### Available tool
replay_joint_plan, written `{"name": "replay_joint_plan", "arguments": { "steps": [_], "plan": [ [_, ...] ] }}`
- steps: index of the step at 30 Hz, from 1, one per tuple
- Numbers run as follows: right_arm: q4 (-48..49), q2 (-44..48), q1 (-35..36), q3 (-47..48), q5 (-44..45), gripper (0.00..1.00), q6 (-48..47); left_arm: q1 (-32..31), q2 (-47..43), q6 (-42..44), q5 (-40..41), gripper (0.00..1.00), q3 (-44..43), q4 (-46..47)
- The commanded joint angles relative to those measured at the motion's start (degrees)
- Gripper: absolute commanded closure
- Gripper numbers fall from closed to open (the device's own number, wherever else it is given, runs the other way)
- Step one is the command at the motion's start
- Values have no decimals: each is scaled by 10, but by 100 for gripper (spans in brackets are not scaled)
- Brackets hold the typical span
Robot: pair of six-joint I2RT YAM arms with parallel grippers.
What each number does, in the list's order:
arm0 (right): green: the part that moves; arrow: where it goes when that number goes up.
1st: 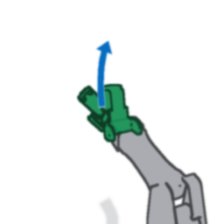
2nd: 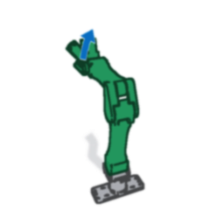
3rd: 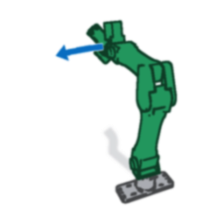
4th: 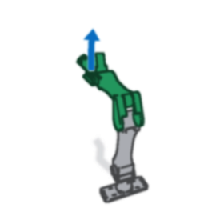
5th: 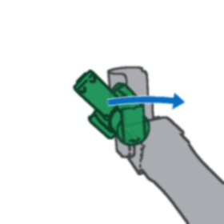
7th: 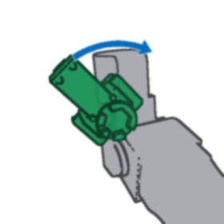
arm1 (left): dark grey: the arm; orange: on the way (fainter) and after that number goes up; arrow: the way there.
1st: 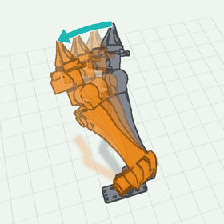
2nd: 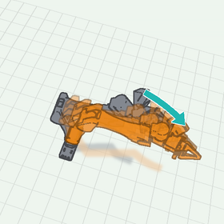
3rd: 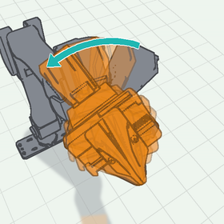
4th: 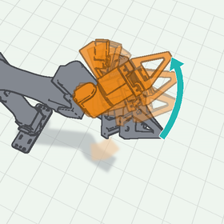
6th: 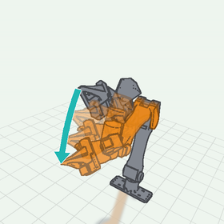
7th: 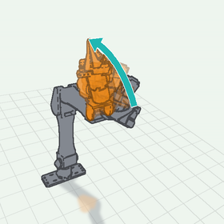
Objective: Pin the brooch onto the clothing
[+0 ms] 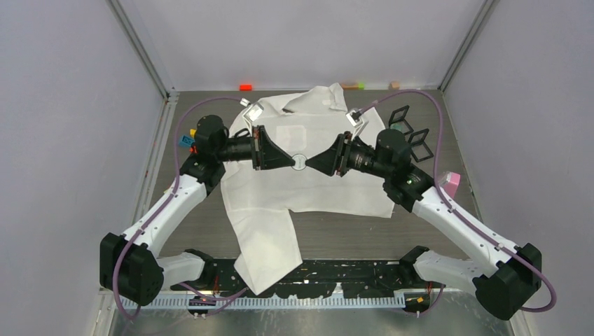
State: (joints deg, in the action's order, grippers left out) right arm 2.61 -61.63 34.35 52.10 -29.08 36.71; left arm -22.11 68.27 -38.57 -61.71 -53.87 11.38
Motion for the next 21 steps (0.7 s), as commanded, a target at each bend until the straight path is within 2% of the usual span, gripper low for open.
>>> {"name": "replay_joint_plan", "arguments": {
  "steps": [1, 5, 10, 16, 21],
  "plan": [
    [51, 32, -3, -16, -34, 52, -6, -2, -18, 3, -27, 100, -10, 25],
    [97, 21, -3, -26, -74, 46, 17, -2, -21, 0, -37, 100, -9, 33],
    [136, 4, -3, -29, -99, 45, 40, -2, -21, -11, -44, 100, -6, 51],
    [155, -7, -3, -33, -111, 51, 51, -2, -19, -15, -46, 100, -5, 55],
    [164, -17, -4, -33, -111, 61, 59, -3, -19, -18, -48, 100, -5, 60]
  ]
}}
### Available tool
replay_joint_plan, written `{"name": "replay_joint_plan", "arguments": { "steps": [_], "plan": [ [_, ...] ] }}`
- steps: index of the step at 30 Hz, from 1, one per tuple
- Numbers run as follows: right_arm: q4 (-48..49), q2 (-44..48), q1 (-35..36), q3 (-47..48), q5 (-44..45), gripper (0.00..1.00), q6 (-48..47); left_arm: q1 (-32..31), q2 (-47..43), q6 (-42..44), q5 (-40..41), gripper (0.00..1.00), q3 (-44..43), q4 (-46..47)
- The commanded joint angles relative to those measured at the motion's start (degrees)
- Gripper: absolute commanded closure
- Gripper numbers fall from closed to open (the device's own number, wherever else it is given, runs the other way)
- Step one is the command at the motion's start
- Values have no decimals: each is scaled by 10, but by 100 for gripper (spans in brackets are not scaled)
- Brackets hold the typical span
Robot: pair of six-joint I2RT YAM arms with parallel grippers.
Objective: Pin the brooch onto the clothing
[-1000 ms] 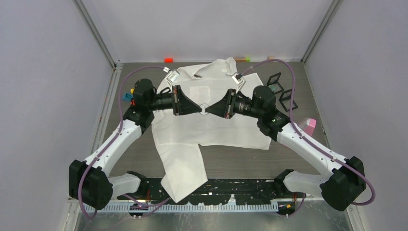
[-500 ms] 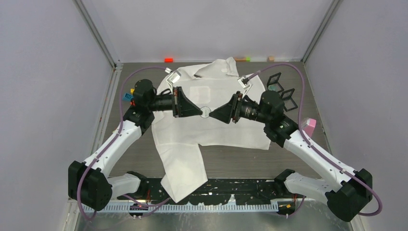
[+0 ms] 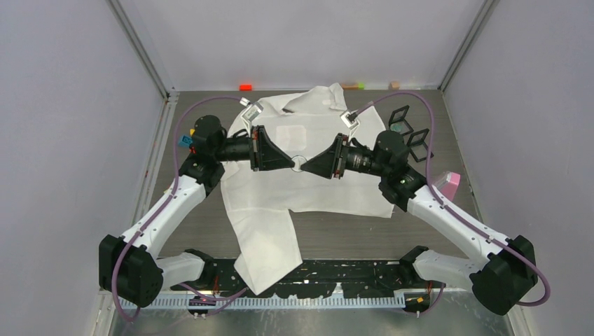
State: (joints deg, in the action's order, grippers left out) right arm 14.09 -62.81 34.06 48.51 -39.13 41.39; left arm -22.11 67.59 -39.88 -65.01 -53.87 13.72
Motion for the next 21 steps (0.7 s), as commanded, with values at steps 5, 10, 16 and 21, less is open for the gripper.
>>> {"name": "replay_joint_plan", "arguments": {
  "steps": [5, 10, 16, 21],
  "plan": [
    [67, -14, -1, 4, -19, 66, 22, -3, -9, -6, -16, 100, -4, 38],
    [72, -13, 0, 3, -17, 66, 27, -3, -10, -7, -17, 100, -4, 40],
    [77, -15, 0, 4, -18, 67, 30, -3, -9, -10, -18, 100, -4, 42],
    [66, -22, 0, 5, -14, 73, 24, -4, -10, -11, -19, 100, -4, 45]
  ]
}}
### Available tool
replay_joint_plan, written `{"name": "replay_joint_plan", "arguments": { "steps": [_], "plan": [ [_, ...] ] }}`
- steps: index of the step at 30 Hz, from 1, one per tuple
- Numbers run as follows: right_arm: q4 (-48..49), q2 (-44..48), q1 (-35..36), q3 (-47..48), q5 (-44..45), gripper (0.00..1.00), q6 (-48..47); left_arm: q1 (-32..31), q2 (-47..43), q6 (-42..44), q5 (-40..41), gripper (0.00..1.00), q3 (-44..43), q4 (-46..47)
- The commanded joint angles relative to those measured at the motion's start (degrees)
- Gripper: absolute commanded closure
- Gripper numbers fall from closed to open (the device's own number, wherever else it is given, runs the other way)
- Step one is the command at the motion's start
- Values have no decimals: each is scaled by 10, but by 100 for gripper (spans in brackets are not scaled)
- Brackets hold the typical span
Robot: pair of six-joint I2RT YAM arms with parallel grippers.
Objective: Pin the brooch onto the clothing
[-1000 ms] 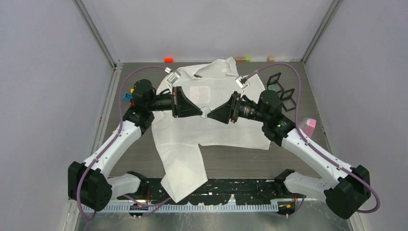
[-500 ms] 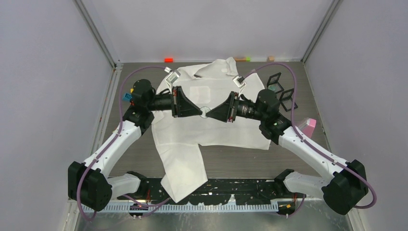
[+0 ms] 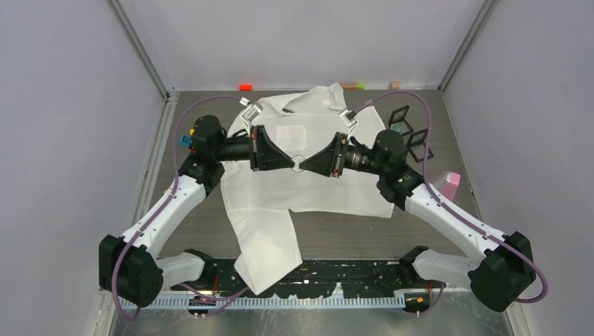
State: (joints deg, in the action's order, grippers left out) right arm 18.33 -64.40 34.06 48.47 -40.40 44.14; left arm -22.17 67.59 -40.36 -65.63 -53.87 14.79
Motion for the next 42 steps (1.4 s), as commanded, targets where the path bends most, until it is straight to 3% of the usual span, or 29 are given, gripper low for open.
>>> {"name": "replay_joint_plan", "arguments": {
  "steps": [1, 14, 21, 28, 33, 42],
  "plan": [
    [21, -7, 0, 7, -1, 74, -5, -3, -10, -7, -12, 100, -4, 34],
    [-43, -45, 0, 32, 64, 92, -17, -14, -4, -8, -21, 100, -4, 38],
    [-36, -59, 0, 41, 48, 92, -15, -17, 1, -8, -15, 100, -3, 33],
    [-44, -58, 0, 45, 32, 79, -23, -17, 9, 7, 1, 100, -7, -1],
    [-62, -36, 1, 43, 33, 62, -37, -13, 11, 54, 40, 100, -22, -82],
    [-126, 44, 0, 38, 93, 34, -87, 13, 14, 68, 91, 100, -25, -127]
  ]
}}
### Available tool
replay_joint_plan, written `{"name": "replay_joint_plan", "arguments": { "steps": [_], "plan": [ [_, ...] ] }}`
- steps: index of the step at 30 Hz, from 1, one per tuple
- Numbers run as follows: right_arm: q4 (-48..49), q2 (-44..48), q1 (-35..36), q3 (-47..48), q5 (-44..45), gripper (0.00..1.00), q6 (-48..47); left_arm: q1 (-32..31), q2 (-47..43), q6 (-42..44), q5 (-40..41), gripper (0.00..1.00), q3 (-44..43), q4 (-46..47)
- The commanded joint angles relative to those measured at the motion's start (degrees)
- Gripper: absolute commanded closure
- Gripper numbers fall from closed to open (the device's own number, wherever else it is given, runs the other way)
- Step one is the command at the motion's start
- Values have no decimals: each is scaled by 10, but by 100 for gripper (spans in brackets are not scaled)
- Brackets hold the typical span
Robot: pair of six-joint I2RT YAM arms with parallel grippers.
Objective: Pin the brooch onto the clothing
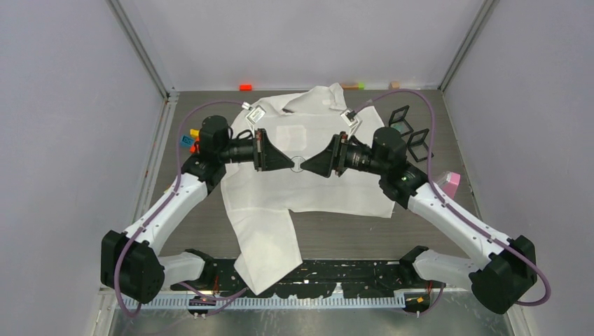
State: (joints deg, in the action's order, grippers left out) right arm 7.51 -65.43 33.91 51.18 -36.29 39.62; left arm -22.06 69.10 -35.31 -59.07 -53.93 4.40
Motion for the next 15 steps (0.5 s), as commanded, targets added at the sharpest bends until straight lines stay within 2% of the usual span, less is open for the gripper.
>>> {"name": "replay_joint_plan", "arguments": {
  "steps": [1, 6, 10, 15],
  "plan": [
    [-30, 59, 2, 9, 61, 33, -45, 13, -1, 15, 27, 100, -24, -24],
    [-22, 75, 2, -17, 133, 34, -36, 17, -2, -10, 26, 100, -14, 14],
    [32, 53, 2, -33, 108, 41, 1, 18, 1, -51, 7, 100, 2, 76],
    [100, 21, 2, -46, 67, 51, 49, 18, 1, -55, -1, 100, 4, 87]
  ]
}}
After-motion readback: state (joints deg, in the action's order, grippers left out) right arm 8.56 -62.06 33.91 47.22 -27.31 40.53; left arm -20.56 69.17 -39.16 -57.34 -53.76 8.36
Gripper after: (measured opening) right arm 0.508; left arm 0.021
